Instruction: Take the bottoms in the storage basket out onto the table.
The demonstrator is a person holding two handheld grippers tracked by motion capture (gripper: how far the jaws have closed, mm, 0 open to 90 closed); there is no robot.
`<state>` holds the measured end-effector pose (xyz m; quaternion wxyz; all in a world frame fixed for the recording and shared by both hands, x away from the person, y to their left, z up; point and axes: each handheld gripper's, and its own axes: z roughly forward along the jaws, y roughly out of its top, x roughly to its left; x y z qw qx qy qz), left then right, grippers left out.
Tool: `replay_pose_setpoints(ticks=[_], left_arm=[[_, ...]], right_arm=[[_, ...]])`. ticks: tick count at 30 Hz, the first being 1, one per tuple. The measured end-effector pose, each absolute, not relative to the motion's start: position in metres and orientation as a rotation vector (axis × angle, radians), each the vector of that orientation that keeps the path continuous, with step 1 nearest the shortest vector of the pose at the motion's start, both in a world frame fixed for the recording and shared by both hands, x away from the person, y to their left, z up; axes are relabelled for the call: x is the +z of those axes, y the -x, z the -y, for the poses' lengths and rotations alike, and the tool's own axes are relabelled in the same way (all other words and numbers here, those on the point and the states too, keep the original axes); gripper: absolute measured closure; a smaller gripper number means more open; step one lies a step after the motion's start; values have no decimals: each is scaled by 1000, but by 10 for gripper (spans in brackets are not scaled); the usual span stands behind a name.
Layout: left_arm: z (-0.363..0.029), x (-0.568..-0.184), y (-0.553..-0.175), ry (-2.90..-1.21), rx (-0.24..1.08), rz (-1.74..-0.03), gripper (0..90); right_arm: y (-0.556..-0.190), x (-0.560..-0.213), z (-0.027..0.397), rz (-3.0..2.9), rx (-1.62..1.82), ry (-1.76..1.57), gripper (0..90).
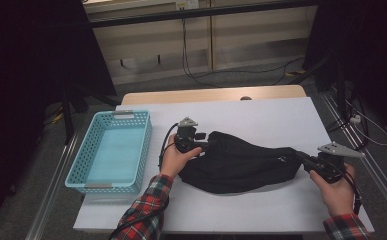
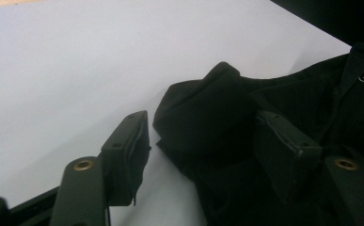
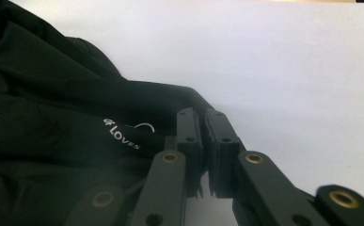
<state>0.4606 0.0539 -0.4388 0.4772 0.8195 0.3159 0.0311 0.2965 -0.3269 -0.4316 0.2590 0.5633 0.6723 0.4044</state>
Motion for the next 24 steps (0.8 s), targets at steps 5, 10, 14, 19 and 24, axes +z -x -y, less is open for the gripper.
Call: replay_pose_setpoints(ticks=[5, 10, 14, 19, 24], left_arm=[[-48, -442, -461, -1999, 77, -740, 615], [-49, -438, -458, -2009, 59, -715, 813], [-56, -430, -456, -2015, 61, -732, 831], [-74, -417, -451, -2001, 85, -763, 835], [-95, -399, -446, -1961, 117, -780, 838]], right_arm=[[-296, -433, 325, -1839, 1086, -1524, 857], [-294, -432, 323, -1850, 1094, -1502, 857], [-294, -431, 322, -1854, 1101, -1494, 856], [-295, -429, 316, -1870, 1137, -1442, 855], [-301, -427, 301, -1890, 1143, -1400, 856]])
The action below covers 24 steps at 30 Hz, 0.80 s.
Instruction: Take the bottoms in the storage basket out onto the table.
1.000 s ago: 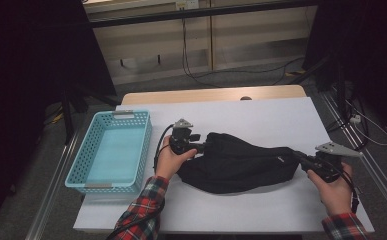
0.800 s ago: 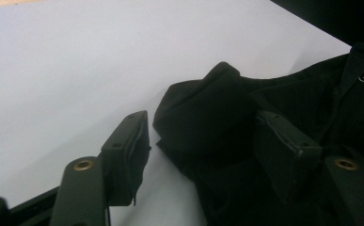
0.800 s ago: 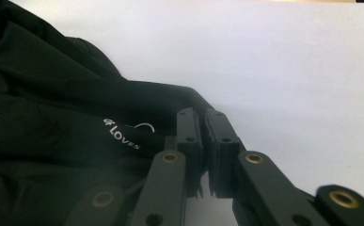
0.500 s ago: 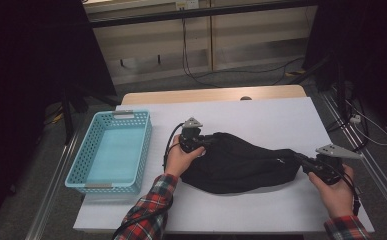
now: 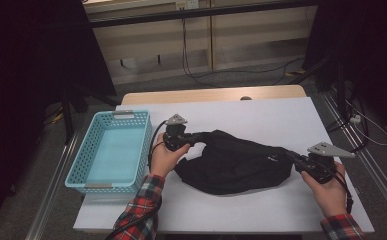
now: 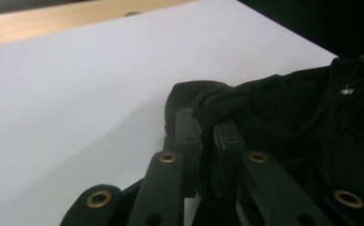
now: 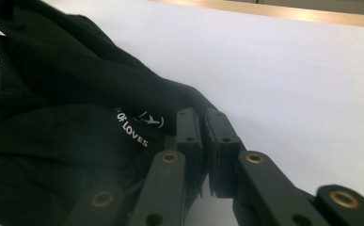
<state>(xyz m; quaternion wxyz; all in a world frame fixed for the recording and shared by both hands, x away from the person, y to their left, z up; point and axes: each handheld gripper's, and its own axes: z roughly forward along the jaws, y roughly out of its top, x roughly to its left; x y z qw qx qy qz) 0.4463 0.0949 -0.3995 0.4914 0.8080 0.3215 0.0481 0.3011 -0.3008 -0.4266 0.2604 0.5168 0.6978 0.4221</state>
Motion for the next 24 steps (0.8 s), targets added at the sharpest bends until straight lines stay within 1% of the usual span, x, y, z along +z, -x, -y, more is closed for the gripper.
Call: replay_pose_setpoints(ticks=[4, 10, 13, 18, 19, 21, 24], left_arm=[[-109, -390, -441, -1953, 155, -799, 840], [-129, -388, -436, -1955, 190, -857, 842], [-135, -393, -432, -1968, 183, -870, 842], [-138, -398, -430, -1982, 172, -886, 842], [-137, -399, -430, -1982, 172, -886, 842], [-137, -399, -430, -1983, 172, -883, 842], [-136, -399, -430, -1985, 169, -881, 841]], right_arm=[[-308, -427, 285, -1927, 1153, -1361, 855], [-319, -429, 264, -1978, 1170, -1304, 851], [-323, -435, 256, -2048, 1109, -1301, 845], [-327, -445, 248, -2125, 1062, -1304, 809], [-327, -446, 247, -2136, 1046, -1307, 749], [-326, -444, 249, -2105, 1050, -1320, 695], [-326, -439, 259, -2021, 1103, -1371, 646]])
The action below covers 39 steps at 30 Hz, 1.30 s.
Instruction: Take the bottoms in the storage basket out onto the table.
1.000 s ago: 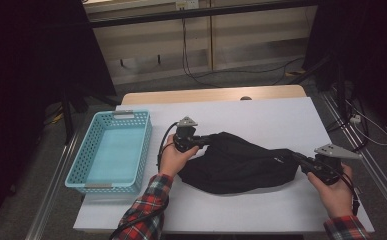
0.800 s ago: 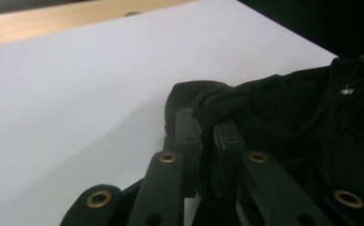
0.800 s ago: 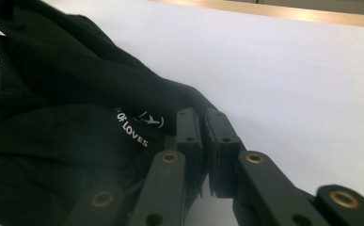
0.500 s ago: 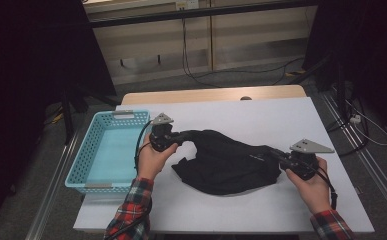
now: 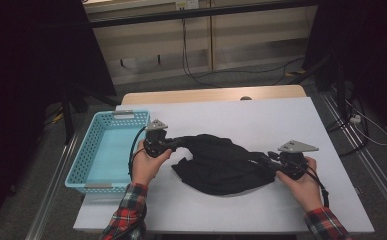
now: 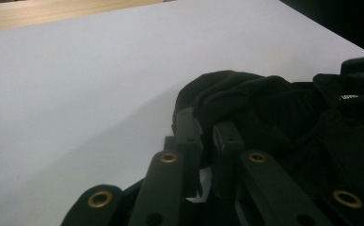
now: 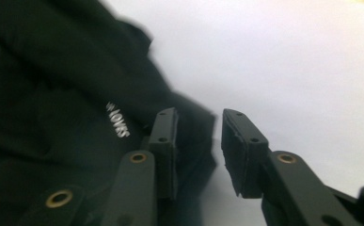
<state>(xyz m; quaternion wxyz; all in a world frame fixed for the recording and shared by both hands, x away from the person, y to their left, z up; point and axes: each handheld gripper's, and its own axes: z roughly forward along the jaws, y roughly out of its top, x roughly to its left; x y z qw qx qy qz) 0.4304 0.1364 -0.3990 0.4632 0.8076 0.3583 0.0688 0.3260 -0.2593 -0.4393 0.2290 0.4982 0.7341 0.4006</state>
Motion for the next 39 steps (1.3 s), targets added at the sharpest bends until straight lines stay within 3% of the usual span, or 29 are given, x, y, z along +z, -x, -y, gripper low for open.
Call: replay_pose_setpoints(ticks=[9, 14, 18, 21, 23, 39], left_arm=[[-133, -400, -431, -1988, 162, -875, 841], [-134, -400, -431, -1983, 158, -877, 842], [-135, -400, -431, -1977, 147, -884, 842], [-135, -400, -431, -1973, 145, -882, 842], [-135, -400, -431, -1974, 148, -880, 841], [-115, -405, -438, -1954, 115, -861, 799]], right_arm=[[-339, -444, 268, -1944, 1192, -1484, 539], [-346, -454, 262, -2001, 1154, -1512, 537], [-347, -459, 260, -2058, 1123, -1545, 630], [-347, -460, 260, -2091, 1120, -1533, 799], [-346, -457, 261, -2070, 1140, -1509, 847], [-339, -439, 294, -1839, 1137, -1493, 865]])
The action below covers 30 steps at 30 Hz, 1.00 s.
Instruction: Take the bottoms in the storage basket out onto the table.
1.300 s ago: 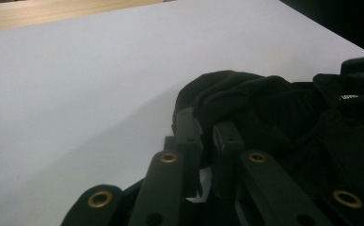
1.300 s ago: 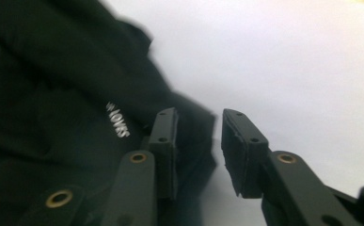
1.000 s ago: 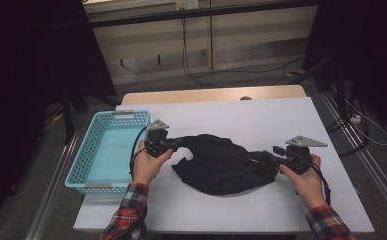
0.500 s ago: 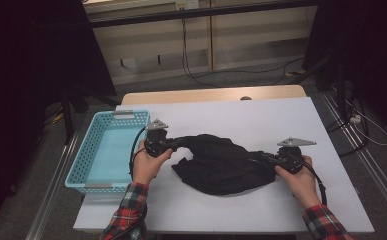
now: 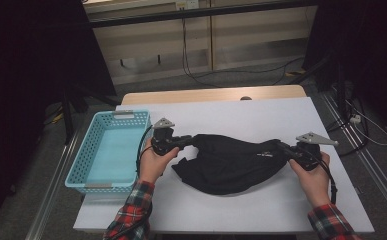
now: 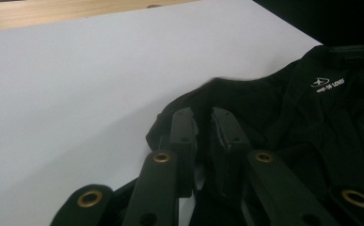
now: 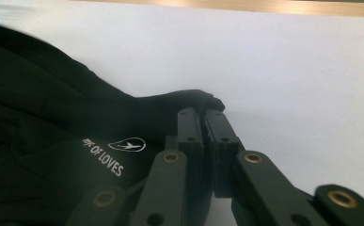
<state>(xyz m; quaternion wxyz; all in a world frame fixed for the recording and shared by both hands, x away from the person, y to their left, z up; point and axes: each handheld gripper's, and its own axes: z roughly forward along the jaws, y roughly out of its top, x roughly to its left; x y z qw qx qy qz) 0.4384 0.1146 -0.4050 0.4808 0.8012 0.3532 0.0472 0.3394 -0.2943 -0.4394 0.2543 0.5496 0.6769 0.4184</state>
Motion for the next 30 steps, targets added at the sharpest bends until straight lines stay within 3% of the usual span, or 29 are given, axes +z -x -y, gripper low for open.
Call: replay_pose_setpoints(ticks=[5, 6, 9, 10, 12, 16, 27, 30], left_arm=[[-110, -411, -441, -1980, 105, -870, 737], [-109, -415, -441, -2000, 105, -872, 653], [-106, -418, -441, -2017, 101, -875, 516], [-104, -421, -441, -2025, 118, -879, 516], [-96, -429, -442, -2063, 128, -891, 375], [-90, -440, -444, -2093, 151, -900, 316], [-64, -459, -444, -2113, 105, -844, 365], [-59, -459, -443, -2124, 91, -819, 449]], right_arm=[[-338, -441, 301, -1825, 1084, -1503, 864], [-337, -442, 304, -1816, 1060, -1517, 864], [-335, -443, 308, -1804, 1024, -1525, 863], [-335, -443, 308, -1804, 1024, -1525, 863], [-333, -443, 309, -1805, 1029, -1525, 861], [-330, -442, 308, -1812, 1019, -1515, 861], [-325, -441, 313, -1800, 1017, -1522, 861], [-323, -441, 314, -1803, 1021, -1521, 861]])
